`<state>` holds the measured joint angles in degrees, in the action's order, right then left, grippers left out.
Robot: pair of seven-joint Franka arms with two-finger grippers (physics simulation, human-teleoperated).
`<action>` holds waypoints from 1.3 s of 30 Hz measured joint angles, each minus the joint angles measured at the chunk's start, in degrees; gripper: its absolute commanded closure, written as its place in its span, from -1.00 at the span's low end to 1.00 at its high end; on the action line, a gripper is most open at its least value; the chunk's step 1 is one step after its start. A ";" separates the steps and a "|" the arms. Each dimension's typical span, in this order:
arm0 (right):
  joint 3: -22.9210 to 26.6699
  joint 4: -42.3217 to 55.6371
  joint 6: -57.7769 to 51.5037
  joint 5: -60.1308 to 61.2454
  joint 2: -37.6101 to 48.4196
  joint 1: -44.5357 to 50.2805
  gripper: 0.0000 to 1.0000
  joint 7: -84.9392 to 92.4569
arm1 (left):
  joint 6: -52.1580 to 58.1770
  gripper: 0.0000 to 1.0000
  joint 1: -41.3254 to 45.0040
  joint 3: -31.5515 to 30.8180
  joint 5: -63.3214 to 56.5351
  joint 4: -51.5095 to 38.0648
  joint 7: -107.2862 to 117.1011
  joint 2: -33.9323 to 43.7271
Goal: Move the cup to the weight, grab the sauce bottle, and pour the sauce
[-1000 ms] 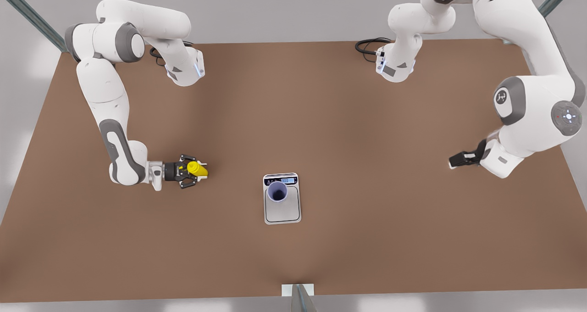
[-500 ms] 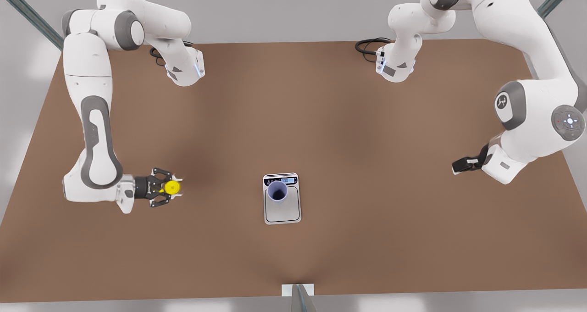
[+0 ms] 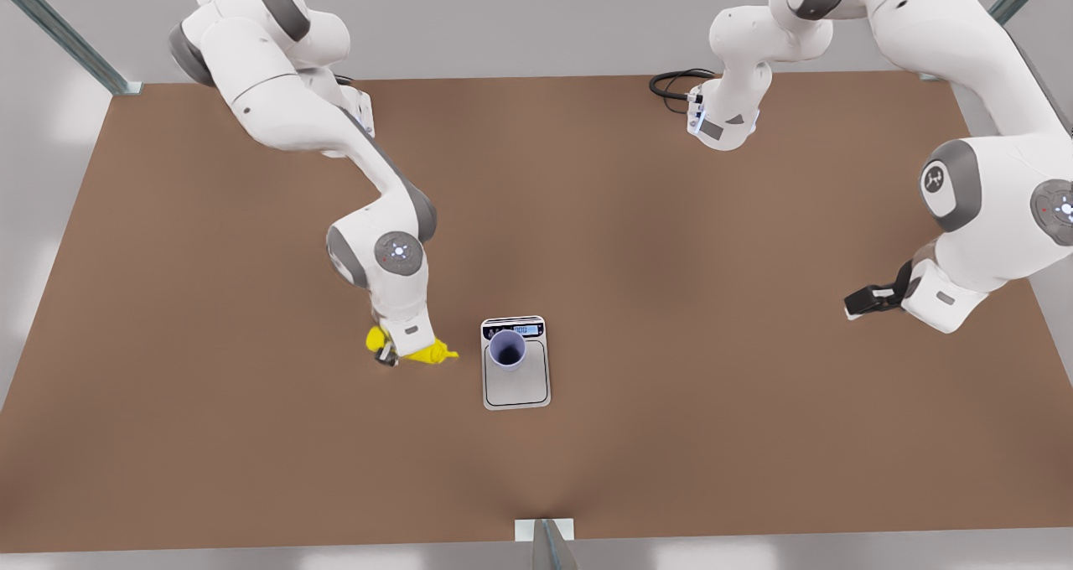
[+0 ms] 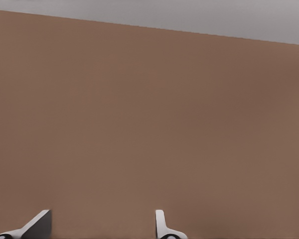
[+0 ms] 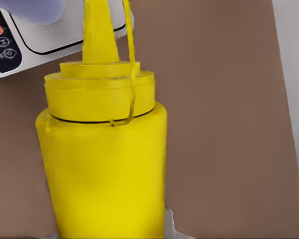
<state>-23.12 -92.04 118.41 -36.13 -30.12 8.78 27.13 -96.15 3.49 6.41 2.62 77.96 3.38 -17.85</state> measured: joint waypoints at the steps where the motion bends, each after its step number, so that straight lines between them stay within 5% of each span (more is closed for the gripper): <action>1: 0.00 0.09 -0.65 -3.92 -0.35 1.24 -0.09 -0.01 | 0.00 -1.00 0.01 -0.08 0.05 0.00 0.18 0.09; 9: 0.00 9.13 -8.81 -21.68 -8.56 11.71 -0.09 0.92 | -0.30 -1.00 -0.15 0.09 0.22 -0.78 -0.56 0.18; 20: 0.17 9.07 -13.82 -32.15 -12.50 14.95 -0.09 1.28 | -0.53 -1.00 -0.16 0.09 0.32 -0.74 -0.56 0.09; 32: 0.26 11.19 -13.90 -31.24 -12.02 13.60 -0.09 1.55 | -0.53 -1.00 -0.13 0.05 0.28 -1.21 -0.60 0.01; 39: 0.00 16.46 -13.19 -10.03 -11.19 4.64 -0.09 1.54 | -0.53 -1.00 -0.16 0.00 0.19 -1.76 -0.57 0.00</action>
<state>-23.12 -75.58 105.22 -46.16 -41.31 13.42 28.68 -96.68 3.34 6.41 2.81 76.20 2.81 -17.85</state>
